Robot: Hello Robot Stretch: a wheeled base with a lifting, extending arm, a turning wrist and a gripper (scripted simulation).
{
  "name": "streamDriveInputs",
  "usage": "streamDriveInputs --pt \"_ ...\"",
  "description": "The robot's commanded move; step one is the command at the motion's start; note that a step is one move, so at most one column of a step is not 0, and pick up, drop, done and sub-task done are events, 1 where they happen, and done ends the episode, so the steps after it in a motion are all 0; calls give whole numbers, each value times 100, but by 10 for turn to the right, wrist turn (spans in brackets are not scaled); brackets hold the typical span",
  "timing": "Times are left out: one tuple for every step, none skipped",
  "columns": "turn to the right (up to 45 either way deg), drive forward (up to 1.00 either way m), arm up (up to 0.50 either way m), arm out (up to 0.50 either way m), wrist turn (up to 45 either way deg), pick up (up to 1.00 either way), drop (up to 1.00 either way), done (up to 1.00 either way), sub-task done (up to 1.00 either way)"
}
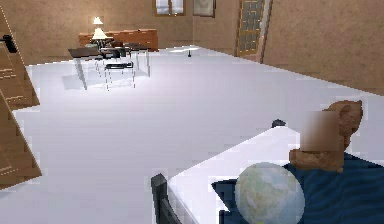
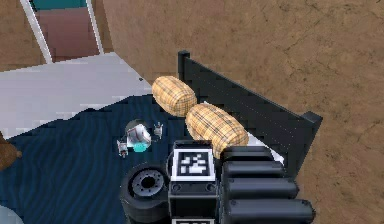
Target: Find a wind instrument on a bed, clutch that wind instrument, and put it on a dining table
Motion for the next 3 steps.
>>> streamDriveInputs --pt "-450 0 0 0 0 0 0 0 0" --pt "-450 0 0 0 0 0 0 0 0" --pt "-390 0 0 0 0 0 0 0 0"
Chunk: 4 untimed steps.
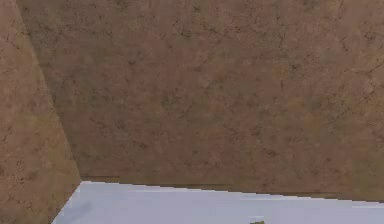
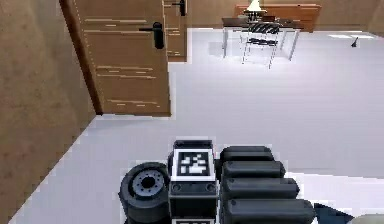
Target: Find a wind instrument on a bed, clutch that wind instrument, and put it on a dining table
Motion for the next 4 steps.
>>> streamDriveInputs --pt "0 15 0 0 0 0 0 0 0" --pt "450 0 0 0 0 0 0 0 0" --pt "390 0 0 0 0 0 0 0 0" --pt "0 40 0 0 0 0 0 0 0"
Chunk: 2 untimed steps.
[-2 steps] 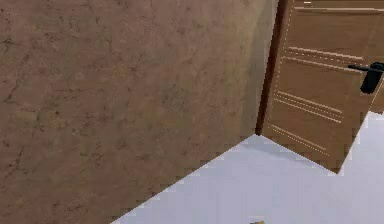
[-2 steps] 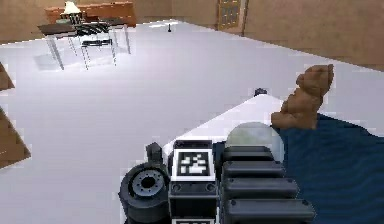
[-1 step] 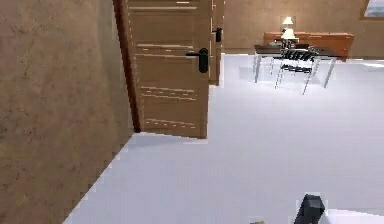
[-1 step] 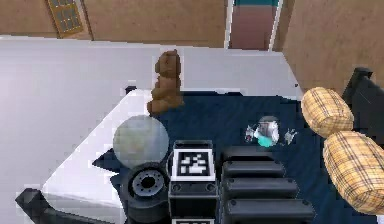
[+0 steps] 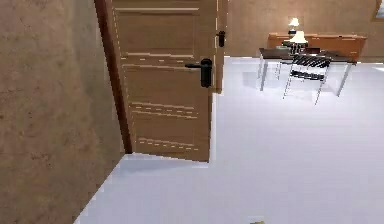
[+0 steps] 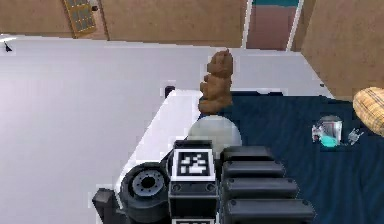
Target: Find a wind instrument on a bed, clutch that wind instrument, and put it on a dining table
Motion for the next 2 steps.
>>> streamDriveInputs --pt "270 0 0 0 0 0 0 0 0" --pt "0 95 0 0 0 0 0 0 0"
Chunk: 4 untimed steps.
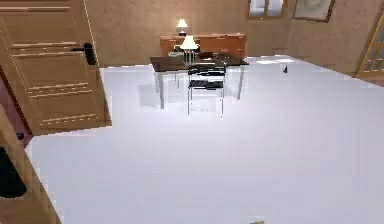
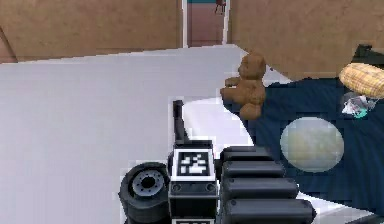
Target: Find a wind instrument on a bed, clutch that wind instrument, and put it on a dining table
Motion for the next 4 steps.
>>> streamDriveInputs --pt "450 0 0 0 0 0 0 0 0" --pt "210 0 0 0 0 0 0 0 0" --pt "0 100 0 0 0 0 0 0 0" --pt "60 0 0 0 0 0 0 0 0"
